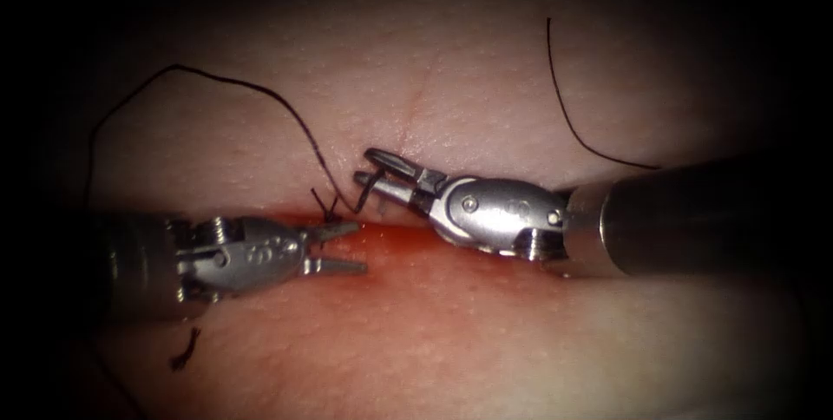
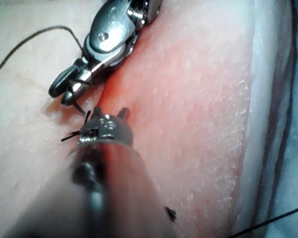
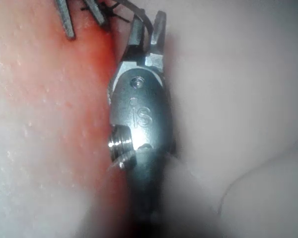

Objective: Wound Closure
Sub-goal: Throw the needle through the top of the cut with the right gripper.

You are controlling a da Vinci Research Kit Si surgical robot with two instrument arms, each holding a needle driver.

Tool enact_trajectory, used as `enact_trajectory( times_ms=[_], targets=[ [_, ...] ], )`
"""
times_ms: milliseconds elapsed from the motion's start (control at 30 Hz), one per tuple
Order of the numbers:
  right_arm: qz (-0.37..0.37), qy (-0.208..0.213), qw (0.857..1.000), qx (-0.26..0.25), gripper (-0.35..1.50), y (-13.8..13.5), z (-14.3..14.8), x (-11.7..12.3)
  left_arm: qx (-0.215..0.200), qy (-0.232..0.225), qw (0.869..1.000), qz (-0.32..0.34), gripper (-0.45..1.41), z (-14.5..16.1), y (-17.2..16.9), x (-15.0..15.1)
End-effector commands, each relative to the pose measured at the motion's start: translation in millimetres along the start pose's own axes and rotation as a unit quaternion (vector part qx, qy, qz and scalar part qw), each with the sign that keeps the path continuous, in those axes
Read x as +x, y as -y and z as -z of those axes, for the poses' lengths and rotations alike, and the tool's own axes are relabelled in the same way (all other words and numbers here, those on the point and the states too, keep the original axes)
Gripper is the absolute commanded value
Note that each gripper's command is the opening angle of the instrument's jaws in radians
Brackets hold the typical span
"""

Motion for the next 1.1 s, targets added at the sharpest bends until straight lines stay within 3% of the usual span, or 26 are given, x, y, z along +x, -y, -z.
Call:
enact_trajectory(
  times_ms=[33,233,500,1100],
  targets=[
    [-0.002,0.000,1.000,0.003,-0.35,0.4,-0.8,-0.6,-0.001,-0.001,1.000,0.000,0.07,-0.9,0.0,-0.1],
    [-0.001,-0.007,1.000,0.018,-0.35,1.6,-1.1,-1.0,-0.003,0.000,1.000,-0.001,0.07,-0.9,0.0,-0.2],
    [-0.002,0.025,0.999,0.027,-0.35,2.0,-1.0,-2.8,-0.003,0.000,1.000,-0.001,0.09,-0.8,0.0,-0.2],
    [-0.026,0.070,0.996,0.039,-0.35,2.2,-0.4,-4.1,-0.003,0.001,1.000,-0.002,0.09,-0.7,0.0,-0.2]
  ],
)
